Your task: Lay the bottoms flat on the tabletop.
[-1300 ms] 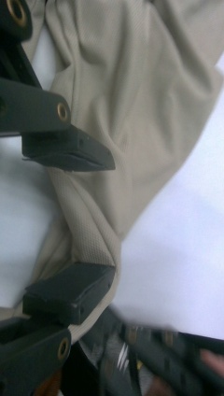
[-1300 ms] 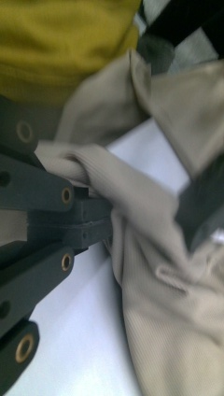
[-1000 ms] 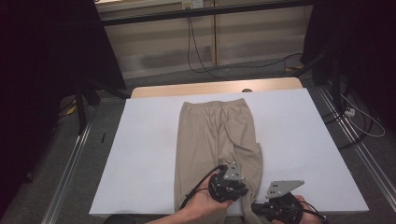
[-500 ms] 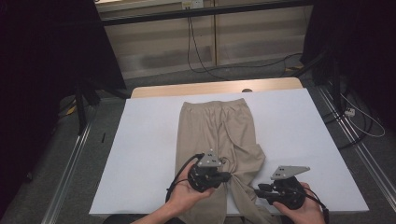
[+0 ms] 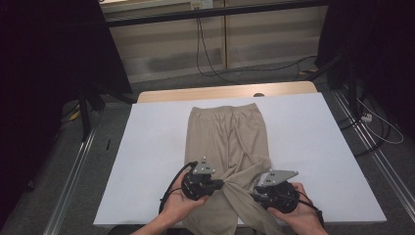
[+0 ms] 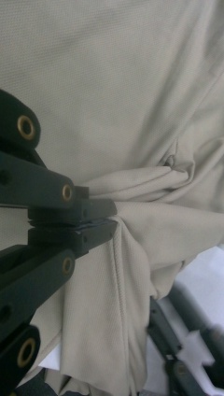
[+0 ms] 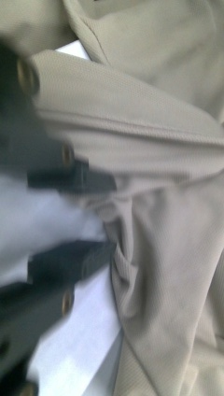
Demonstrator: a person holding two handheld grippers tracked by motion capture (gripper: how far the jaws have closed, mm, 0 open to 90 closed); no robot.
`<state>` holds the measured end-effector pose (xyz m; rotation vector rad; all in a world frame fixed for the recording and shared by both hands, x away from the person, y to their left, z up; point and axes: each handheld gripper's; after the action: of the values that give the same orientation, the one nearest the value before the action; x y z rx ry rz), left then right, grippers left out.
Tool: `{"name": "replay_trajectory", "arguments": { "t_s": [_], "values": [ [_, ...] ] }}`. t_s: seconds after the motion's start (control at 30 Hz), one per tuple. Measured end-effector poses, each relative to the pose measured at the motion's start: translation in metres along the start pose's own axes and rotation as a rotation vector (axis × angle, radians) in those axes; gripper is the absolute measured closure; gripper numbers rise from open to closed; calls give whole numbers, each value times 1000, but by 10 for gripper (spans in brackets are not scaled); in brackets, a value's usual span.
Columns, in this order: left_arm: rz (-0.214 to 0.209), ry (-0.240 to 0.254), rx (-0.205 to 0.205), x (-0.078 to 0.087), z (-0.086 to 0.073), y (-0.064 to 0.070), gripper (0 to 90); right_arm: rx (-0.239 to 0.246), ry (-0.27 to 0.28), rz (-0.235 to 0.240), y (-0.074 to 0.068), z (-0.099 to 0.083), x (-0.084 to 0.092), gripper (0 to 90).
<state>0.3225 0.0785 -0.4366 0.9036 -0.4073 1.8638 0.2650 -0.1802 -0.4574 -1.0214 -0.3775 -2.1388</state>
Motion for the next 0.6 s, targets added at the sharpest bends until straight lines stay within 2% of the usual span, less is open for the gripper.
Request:
{"name": "replay_trajectory", "arguments": {
  "t_s": [0.03,0.17,0.3,0.37,0.5,0.53,0.57,0.6],
  "values": [
    [-1,1,4,-1,0,0,888,0,1,39,0,-1,1,887],
    [-16,-5,-1,-5,0,1,887,14,-21,28,-4,-14,15,895],
    [-41,-13,-23,-13,2,10,888,5,-23,30,-6,-29,31,895],
    [-70,-25,-43,-19,3,17,888,9,-32,28,-6,-36,39,895],
    [-103,-69,-103,-26,3,34,887,21,-66,72,-13,-45,45,890],
    [-113,-66,-99,-26,2,38,887,28,-72,74,-16,-46,45,881],
    [-125,-65,-112,-24,1,38,886,31,-72,72,-18,-47,46,832],
    [-124,-54,-104,-23,1,38,885,29,-66,81,-18,-48,47,761]
  ]
}}
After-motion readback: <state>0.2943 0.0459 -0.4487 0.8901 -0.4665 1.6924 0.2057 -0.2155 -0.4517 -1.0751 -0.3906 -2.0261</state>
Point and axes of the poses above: each handheld gripper's, and its own axes: x roughly backward along the jaws, z roughly out of its top, y roughly to its right, and after that the axes turned 4 degrees about -y, right-handed
